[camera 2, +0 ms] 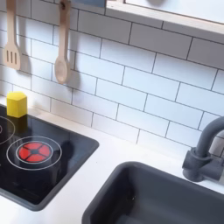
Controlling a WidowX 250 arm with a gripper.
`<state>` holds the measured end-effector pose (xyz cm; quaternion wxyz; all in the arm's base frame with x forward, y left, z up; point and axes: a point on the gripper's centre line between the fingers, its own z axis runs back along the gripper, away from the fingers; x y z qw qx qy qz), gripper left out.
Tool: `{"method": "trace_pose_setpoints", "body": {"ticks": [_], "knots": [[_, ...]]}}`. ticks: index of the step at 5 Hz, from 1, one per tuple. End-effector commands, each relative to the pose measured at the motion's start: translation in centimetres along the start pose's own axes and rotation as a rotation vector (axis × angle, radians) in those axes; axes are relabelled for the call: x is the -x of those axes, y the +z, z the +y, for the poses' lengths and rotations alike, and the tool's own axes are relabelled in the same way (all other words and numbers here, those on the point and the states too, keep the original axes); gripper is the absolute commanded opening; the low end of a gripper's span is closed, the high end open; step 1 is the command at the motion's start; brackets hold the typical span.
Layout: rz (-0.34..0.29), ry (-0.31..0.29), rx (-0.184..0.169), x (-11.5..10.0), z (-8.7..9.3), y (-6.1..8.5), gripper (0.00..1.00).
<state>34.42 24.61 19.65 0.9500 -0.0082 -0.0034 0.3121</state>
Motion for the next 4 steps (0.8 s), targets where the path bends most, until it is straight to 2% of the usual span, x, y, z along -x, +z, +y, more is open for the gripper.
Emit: {"method": "trace_pose_setpoints", "body": {"ticks": [1, 2, 3, 4], "knots": [[0.036, -0.013, -0.007, 0.8, 0.2, -0.8, 0.00], [0.077, -0.022, -0.005, 1.1, 0.1, -2.2, 0.00], [0.076, -0.020, -0.006, 1.1, 0.1, -2.2, 0.00], [0.063, -0.024, -0.004, 0.8, -0.1, -2.1, 1.00]]}}
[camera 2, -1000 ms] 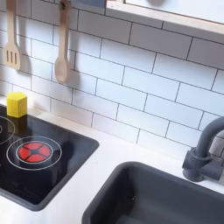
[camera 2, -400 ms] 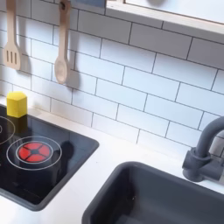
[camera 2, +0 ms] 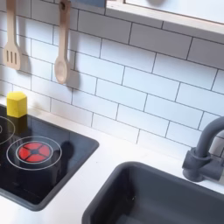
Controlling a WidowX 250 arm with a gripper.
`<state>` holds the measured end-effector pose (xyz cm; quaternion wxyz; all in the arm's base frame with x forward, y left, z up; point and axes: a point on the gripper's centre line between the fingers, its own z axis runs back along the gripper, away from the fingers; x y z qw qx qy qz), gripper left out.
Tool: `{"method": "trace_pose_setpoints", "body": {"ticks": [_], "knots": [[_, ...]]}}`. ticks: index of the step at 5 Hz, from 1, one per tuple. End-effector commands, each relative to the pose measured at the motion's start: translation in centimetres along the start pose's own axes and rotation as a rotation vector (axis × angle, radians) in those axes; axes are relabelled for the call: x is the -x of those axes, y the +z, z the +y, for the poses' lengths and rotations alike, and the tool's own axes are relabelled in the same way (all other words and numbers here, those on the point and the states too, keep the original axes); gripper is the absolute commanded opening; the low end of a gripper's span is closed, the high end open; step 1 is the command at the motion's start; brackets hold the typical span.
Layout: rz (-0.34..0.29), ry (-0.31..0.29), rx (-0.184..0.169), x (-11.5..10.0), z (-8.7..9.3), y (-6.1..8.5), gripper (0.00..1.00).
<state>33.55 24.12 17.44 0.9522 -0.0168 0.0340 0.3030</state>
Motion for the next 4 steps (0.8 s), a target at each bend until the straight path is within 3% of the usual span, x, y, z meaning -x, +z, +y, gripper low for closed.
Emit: {"method": "trace_pose_setpoints", "body": {"ticks": [1, 4], "knots": [[-0.014, -0.003, 0.005, -0.27, -0.34, 0.13, 1.00], [-0.026, 0.010, -0.001, -0.45, -0.12, -0.33, 1.00]]}}
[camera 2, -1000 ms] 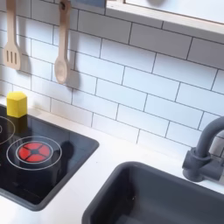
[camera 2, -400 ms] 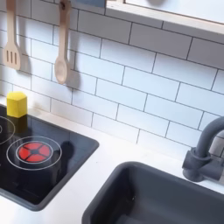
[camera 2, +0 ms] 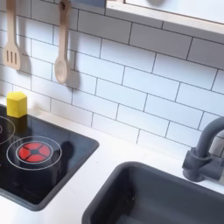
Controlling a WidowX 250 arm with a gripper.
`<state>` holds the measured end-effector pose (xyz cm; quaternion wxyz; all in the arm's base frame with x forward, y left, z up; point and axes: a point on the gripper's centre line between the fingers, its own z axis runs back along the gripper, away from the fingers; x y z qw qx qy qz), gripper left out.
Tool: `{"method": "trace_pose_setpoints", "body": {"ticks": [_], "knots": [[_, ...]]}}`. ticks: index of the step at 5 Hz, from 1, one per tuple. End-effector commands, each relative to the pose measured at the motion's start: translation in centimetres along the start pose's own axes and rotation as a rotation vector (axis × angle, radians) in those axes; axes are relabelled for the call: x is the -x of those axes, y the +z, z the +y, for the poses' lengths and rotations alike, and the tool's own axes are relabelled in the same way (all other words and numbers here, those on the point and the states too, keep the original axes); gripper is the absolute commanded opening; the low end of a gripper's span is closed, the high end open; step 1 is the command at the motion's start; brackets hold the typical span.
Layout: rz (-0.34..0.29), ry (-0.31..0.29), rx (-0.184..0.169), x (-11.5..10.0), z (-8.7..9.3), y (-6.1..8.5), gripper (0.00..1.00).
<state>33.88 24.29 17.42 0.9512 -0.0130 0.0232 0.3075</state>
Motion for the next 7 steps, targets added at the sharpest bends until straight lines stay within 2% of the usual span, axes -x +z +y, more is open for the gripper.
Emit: {"method": "trace_pose_setpoints", "body": {"ticks": [1, 2, 4, 7], "knots": [[-0.010, -0.022, 0.008, 0.1, -0.7, -0.6, 1.00], [-0.039, -0.036, -0.023, 0.5, -0.7, -0.5, 1.00], [-0.059, -0.061, -0.010, 1.4, -1.7, -0.4, 1.00], [-0.059, -0.059, -0.006, 2.1, -1.6, -0.4, 1.00]]}}
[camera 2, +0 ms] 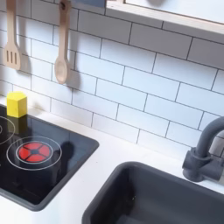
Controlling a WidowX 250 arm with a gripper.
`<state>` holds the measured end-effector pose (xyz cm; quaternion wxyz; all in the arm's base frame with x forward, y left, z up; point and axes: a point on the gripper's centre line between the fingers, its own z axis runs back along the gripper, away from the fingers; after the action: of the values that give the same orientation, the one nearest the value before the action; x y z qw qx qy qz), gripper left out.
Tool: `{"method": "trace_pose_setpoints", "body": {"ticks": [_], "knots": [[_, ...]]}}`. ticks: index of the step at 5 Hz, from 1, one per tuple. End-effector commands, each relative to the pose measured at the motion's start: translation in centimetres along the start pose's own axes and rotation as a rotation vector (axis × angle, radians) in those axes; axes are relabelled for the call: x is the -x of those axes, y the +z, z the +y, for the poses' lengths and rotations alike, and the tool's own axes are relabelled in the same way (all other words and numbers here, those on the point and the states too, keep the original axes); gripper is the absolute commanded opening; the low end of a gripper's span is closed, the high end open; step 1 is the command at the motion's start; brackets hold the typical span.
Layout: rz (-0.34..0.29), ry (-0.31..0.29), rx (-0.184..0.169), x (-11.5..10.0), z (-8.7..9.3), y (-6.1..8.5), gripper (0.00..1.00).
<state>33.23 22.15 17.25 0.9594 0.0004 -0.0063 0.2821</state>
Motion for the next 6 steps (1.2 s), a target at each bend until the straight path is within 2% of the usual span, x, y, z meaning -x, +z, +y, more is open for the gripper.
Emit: {"method": "trace_pose_setpoints", "body": {"ticks": [1, 4, 6], "knots": [[0.006, -0.002, 0.000, 0.5, -0.2, -0.2, 1.00], [0.017, -0.011, 0.003, 0.5, -0.9, -0.2, 1.00], [0.029, -0.067, 0.005, 2.3, -1.8, -0.1, 1.00]]}}
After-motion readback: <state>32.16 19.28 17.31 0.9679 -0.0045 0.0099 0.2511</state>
